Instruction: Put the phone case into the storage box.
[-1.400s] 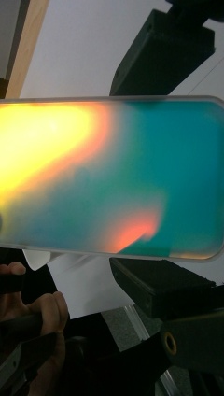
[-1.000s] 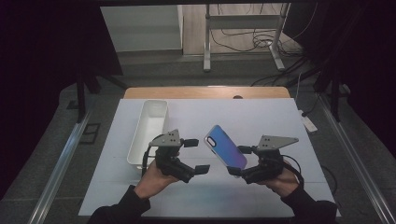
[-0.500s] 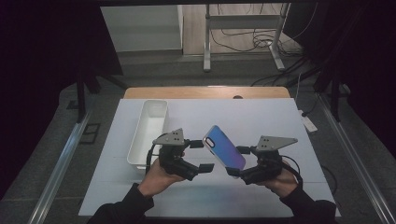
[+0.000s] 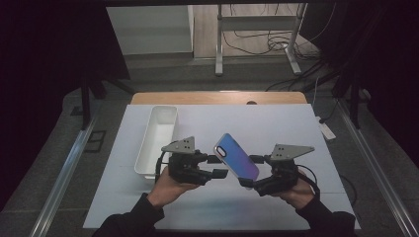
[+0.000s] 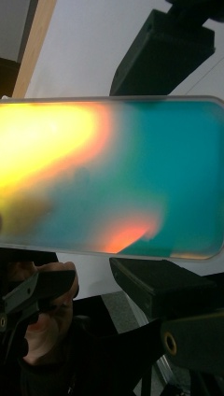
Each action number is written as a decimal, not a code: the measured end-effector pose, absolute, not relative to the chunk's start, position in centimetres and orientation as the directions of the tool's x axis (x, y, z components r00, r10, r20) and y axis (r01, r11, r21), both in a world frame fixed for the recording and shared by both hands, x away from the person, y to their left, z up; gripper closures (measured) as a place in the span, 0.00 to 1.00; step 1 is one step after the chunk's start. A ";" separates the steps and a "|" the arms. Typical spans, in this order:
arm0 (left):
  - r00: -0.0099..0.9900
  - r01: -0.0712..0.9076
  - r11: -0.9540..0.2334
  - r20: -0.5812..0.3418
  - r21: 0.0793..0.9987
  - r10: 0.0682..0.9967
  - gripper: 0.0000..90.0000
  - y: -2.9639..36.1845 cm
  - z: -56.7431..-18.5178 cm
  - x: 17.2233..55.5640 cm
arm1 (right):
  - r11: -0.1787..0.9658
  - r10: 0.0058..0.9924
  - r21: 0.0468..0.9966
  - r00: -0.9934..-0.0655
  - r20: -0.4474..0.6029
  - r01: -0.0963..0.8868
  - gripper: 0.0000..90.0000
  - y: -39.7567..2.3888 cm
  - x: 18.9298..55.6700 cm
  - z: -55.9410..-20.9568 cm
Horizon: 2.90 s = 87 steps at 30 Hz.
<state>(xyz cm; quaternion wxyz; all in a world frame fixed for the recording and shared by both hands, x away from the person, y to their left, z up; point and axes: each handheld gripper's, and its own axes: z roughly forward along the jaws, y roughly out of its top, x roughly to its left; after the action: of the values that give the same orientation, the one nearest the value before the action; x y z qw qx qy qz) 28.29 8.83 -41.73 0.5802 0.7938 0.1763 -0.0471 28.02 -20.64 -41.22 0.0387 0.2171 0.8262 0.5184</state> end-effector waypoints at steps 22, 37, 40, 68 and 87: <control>0.920 0.391 -0.221 -0.370 0.894 0.129 0.86 9.2 -41.6 28.9 | 0.368 0.365 0.871 -0.912 0.185 0.324 0.19 -20.6 28.1 -41.3; 0.922 0.380 -0.236 -0.387 0.894 0.018 0.96 9.0 -42.1 29.2 | 0.390 0.301 0.860 -0.928 0.219 0.330 0.18 -20.4 28.6 -42.3; 0.923 0.377 -0.230 -0.384 0.897 0.016 0.98 9.0 -42.0 29.1 | 0.380 0.277 0.859 -0.928 0.250 0.345 0.18 -20.5 28.8 -42.5; 0.921 0.376 -0.278 -0.324 0.884 0.216 0.98 9.9 -42.0 29.2 | 0.486 0.411 0.798 -0.899 0.151 0.357 0.04 -20.6 28.8 -43.1; 0.911 0.373 -0.331 -0.275 0.867 0.308 0.98 10.0 -41.6 29.8 | 0.507 0.528 0.765 -0.845 0.088 0.397 0.01 -21.9 28.3 -43.4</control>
<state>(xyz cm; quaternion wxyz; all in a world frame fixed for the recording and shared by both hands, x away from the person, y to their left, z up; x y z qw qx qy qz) 29.79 10.04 -41.59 0.5395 0.8151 0.2088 -0.0304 28.25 -21.94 -43.39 0.0784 0.2675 0.8645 0.4183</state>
